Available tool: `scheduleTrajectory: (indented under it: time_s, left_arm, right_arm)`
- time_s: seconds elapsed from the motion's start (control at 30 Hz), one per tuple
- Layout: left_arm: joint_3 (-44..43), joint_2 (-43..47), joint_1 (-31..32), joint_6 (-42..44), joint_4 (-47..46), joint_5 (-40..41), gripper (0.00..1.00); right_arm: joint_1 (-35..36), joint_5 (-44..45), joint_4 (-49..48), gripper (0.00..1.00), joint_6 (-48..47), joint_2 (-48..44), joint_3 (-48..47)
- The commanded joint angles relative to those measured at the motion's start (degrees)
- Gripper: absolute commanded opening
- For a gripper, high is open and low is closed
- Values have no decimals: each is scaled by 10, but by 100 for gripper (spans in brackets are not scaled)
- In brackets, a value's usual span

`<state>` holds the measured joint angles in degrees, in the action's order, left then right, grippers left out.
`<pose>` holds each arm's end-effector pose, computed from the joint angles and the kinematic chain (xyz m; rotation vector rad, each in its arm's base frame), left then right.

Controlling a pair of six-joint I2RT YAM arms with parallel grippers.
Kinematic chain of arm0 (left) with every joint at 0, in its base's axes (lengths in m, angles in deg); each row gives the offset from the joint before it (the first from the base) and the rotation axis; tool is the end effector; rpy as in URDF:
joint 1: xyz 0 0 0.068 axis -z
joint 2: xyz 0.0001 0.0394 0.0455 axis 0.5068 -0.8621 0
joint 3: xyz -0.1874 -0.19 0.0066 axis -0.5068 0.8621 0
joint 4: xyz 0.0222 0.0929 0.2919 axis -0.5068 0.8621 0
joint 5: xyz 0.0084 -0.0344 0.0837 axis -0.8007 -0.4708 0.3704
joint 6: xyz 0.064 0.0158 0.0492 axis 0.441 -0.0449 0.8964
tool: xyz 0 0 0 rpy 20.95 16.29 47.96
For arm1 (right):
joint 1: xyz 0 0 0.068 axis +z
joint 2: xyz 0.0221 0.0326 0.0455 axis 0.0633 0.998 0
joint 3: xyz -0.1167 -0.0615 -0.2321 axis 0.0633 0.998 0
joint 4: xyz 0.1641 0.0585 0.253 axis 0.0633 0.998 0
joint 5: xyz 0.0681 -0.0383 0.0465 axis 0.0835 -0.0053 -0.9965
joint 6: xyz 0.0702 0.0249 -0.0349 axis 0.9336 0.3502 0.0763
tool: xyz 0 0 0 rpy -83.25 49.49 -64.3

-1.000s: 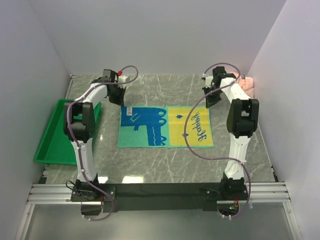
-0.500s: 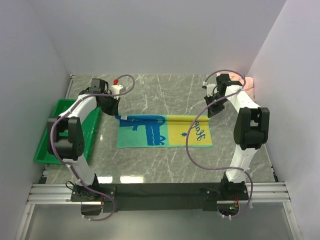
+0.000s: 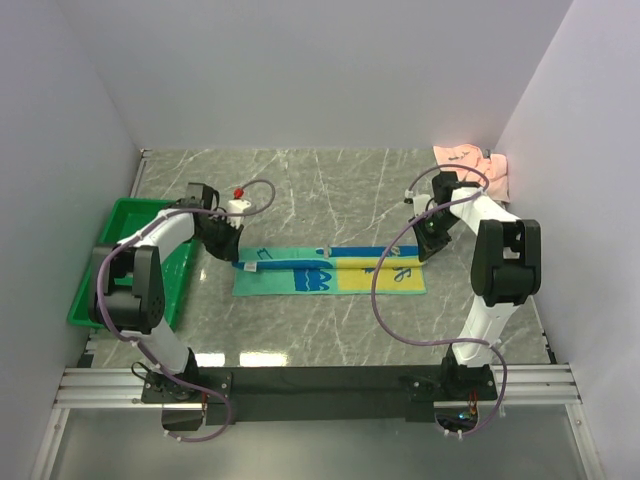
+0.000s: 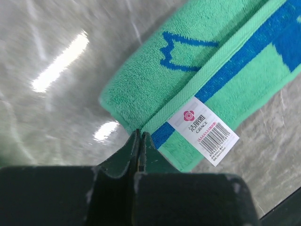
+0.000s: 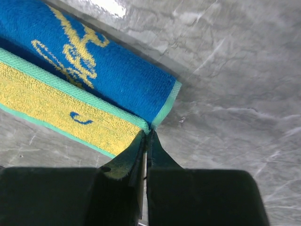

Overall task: Roll the towels
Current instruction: Fold the towel

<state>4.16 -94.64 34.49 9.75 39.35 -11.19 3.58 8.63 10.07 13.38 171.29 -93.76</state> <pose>0.3701 -0.0581 0.1302 0.8229 2.5353 -0.5171 0.3956 0.0188 0.1164 -0.6591 2.8661 0.3502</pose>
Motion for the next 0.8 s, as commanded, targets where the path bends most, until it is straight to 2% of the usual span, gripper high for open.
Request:
scheduleTrajectory:
  time_s: [0.0,0.33,0.57,0.77]
  left_arm:
    - [28,27,8,-4,-23,17,1]
    - [58,25,20,-32,-48,49,1]
    - [17,49,19,-16,10,38,1]
    - [21,74,19,-5,39,32,1]
  right_arm:
    - [-6,24,-22,0,5,-8,5]
    - [-6,27,-18,0,5,-2,-2]
    - [-6,18,12,0,-5,-32,-11]
    - [-6,23,13,0,-20,-61,18]
